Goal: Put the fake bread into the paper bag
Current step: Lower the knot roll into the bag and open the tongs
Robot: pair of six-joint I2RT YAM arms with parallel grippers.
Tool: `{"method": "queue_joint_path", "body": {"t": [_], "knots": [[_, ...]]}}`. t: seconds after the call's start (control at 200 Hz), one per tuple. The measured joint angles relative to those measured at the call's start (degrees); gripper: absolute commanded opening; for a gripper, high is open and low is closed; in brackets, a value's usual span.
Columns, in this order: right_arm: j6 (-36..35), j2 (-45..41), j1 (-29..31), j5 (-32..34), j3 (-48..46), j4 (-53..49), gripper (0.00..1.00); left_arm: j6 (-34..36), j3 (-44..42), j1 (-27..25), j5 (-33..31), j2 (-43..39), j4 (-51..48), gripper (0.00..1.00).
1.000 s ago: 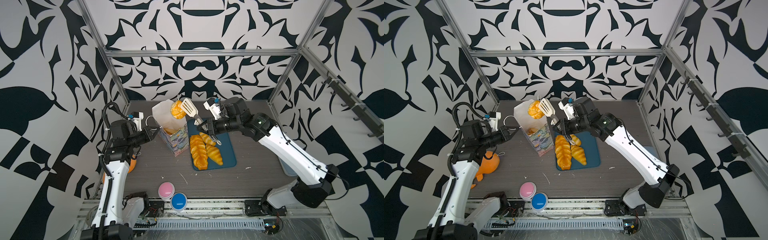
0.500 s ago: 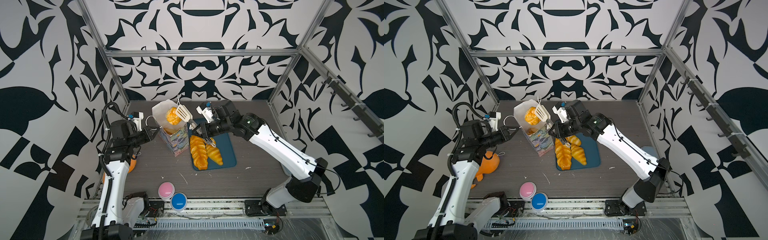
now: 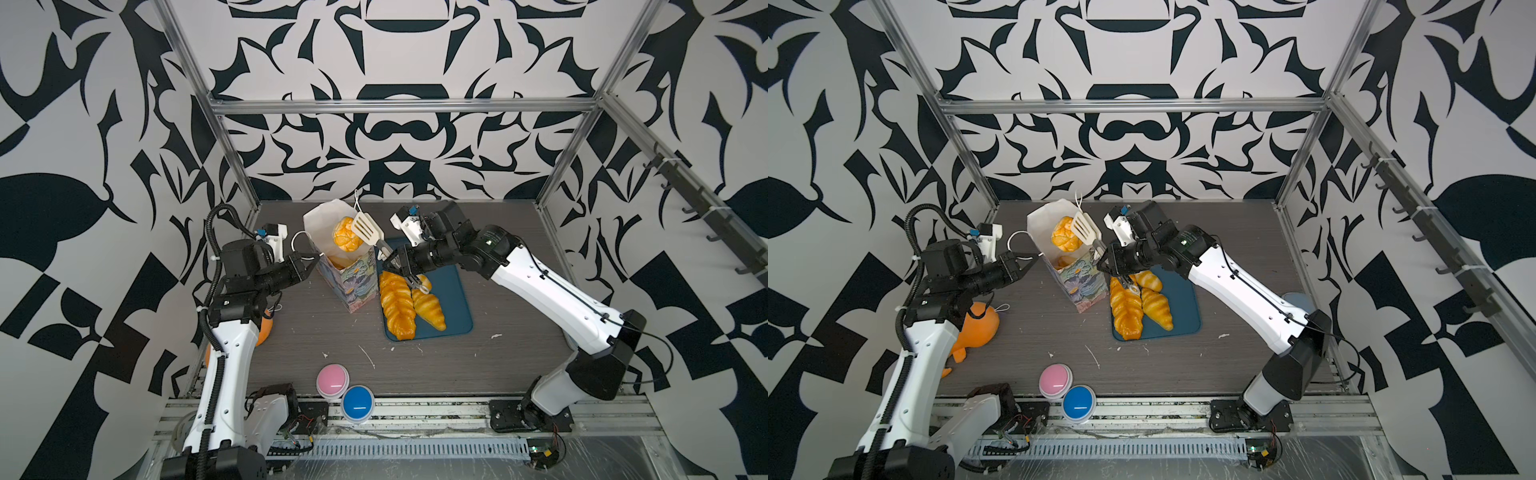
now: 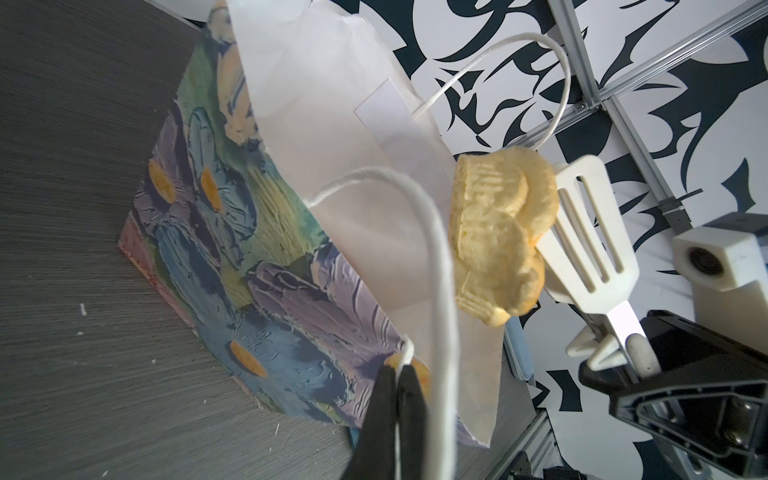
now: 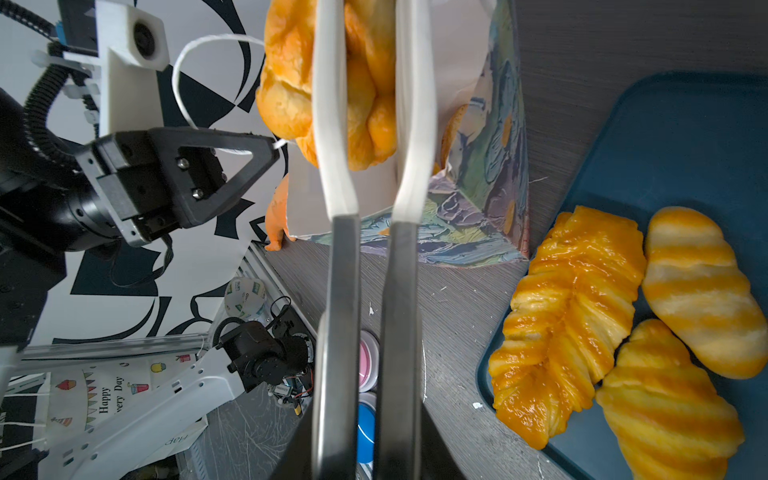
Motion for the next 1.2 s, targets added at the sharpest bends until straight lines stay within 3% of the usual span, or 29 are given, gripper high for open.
{"method": "queue_joint_path", "body": {"t": [0.45,0.925,1.2], "knots": [[-0.2,1.6,0.0,1.5,0.0,-1.1,0.31,0.0,0.0,0.0,0.0,0.0,0.0,0.00],[-0.5,1.6,0.0,1.7,0.0,-1.0,0.41,0.1,0.0,0.0,-0.1,0.0,0.0,0.00],[-0.5,1.3,0.0,2.1,0.0,-0.9,0.40,0.1,0.0,0.0,-0.1,0.0,0.0,0.00]]}}
